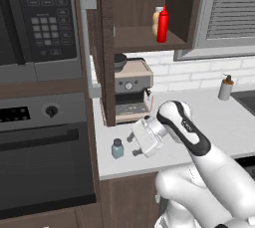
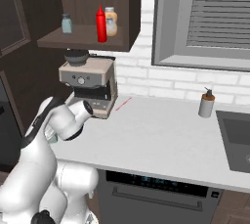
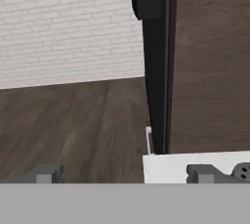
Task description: Put the shaker and condiment bottle from the counter next to their counterparts in the cabinet.
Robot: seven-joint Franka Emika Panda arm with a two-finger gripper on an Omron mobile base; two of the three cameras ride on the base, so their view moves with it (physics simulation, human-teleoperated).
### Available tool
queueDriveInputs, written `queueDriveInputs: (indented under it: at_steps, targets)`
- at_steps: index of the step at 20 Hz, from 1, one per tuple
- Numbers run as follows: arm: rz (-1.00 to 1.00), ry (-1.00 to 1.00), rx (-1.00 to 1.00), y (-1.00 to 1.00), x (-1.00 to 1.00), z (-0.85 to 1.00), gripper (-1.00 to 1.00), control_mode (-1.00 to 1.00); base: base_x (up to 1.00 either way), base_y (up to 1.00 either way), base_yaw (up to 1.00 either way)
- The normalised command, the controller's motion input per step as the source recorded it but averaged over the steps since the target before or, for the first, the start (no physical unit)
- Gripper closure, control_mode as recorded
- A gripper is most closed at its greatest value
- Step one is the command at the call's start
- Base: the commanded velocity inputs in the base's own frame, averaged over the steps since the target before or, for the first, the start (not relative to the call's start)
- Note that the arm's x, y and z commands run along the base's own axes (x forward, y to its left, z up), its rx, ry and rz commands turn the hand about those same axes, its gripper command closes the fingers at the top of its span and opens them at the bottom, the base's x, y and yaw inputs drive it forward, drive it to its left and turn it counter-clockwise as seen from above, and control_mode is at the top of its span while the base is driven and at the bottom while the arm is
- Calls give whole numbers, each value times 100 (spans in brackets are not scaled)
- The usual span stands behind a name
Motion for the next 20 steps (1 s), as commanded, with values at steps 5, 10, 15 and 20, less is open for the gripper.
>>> queueDriveInputs:
  at_steps: [5,10,15,20]
  targets:
    - [-5,-3,8,3,33,-61,-100,-100,0,0,0]
    - [-5,-4,7,0,23,-63,-100,-100,0,0,0]
    - [-7,-6,7,0,18,-66,-100,-100,0,0,0]
    - [-9,-4,9,0,34,-55,-100,-100,0,0,0]
